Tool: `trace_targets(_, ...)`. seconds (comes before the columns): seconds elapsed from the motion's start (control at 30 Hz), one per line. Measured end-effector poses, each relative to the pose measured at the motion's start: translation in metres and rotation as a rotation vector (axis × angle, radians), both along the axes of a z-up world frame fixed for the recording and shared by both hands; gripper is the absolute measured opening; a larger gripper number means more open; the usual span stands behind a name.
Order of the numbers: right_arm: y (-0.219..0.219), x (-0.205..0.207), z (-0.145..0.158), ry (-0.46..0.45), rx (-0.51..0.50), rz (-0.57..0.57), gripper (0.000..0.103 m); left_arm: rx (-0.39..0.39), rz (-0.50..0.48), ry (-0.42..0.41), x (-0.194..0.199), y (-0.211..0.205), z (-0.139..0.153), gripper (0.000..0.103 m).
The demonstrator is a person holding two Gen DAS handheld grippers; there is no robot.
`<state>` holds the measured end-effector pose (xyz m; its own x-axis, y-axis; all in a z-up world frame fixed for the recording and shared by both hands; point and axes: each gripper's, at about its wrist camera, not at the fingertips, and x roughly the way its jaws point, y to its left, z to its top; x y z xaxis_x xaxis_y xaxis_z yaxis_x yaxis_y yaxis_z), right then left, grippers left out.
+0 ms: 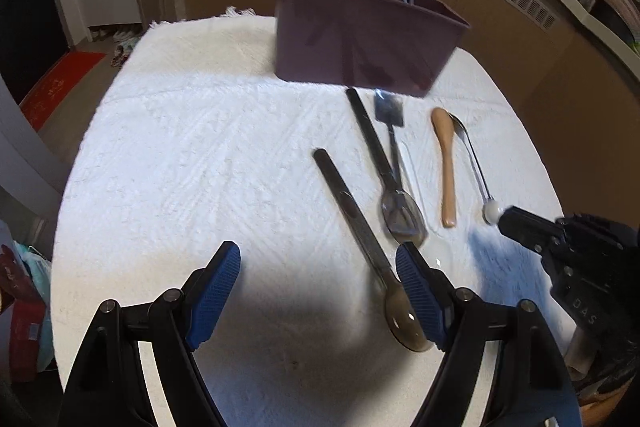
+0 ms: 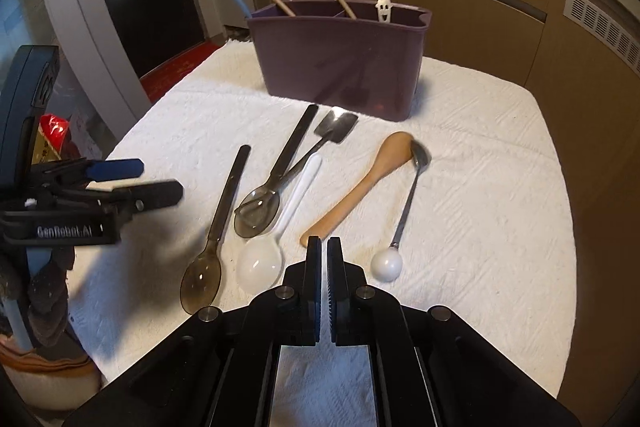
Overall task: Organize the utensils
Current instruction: 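Grasp the dark smoky plastic spoon by its handle with the left tool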
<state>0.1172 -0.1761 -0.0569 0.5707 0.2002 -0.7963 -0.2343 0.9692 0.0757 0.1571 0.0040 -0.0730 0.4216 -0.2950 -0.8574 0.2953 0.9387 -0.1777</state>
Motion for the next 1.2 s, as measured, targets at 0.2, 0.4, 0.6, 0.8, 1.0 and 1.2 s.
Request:
trace_targets(0.2, 0.001, 0.006, -0.007, 0.008, -0.01, -0.009, 0.009, 0.043, -0.113, 0.041, -0.025, -0.04, -0.014, 0.076)
trace_targets(0.4, -0.014, 0.005, -0.009, 0.019, 0.004, -0.066, 0.026, 0.178, -0.16, -0.006, -0.037, -0.075, -0.02, 0.075)
trace_targets(0.6, -0.036, -0.003, -0.012, 0.024, 0.018, -0.127, 0.042, 0.214, -0.166, -0.004, -0.037, -0.084, -0.026, 0.068)
trace_targets(0.8, -0.043, -0.004, -0.018, 0.043, 0.027, -0.146, 0.046, 0.176, -0.16, 0.011, -0.033, -0.076, -0.026, 0.047)
trace_targets(1.0, -0.037, -0.004, -0.02, 0.049, 0.017, -0.131, 0.049, 0.113, -0.107, 0.017, -0.029, -0.038, -0.019, 0.031)
trace_targets(1.2, -0.028, 0.002, -0.022, 0.051, 0.01, -0.116, 0.052, 0.069, -0.014, 0.038, -0.021, 0.007, -0.016, 0.027)
